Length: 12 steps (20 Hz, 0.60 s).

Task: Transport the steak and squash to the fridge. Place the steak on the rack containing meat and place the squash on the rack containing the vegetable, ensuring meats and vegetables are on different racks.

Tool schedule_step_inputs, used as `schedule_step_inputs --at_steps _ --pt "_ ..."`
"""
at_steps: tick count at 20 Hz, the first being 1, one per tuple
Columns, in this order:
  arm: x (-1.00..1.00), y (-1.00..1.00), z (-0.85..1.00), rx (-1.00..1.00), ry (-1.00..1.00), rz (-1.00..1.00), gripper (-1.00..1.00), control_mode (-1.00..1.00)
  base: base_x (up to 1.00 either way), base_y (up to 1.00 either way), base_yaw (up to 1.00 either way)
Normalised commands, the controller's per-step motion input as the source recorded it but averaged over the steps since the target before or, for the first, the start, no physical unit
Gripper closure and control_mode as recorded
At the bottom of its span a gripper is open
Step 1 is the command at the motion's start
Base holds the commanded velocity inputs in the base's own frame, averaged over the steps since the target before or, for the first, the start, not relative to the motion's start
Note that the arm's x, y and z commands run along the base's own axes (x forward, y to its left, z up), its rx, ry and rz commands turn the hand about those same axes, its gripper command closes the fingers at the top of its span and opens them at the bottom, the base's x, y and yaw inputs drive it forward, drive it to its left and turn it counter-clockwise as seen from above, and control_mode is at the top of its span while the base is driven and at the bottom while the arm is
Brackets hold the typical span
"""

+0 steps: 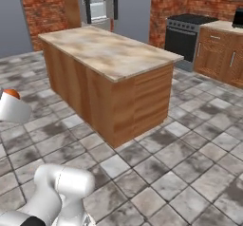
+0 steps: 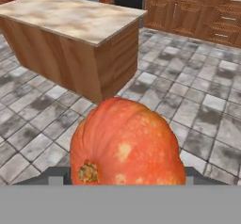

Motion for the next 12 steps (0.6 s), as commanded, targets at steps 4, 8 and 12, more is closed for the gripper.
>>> schedule_step_inputs --at_steps 4,8,12 --pt "0.0 0.0 0.0 0.0 0.0 0.0 1.0 1.0 1.0 -1.0 0.17" --pt "0.0 0.0 0.0 0.0 0.0 0.0 1.0 1.0 1.0 -1.0 0.24" --pt "0.0 0.0 0.0 0.0 0.0 0.0 1.0 1.0 1.0 -1.0 0.21"
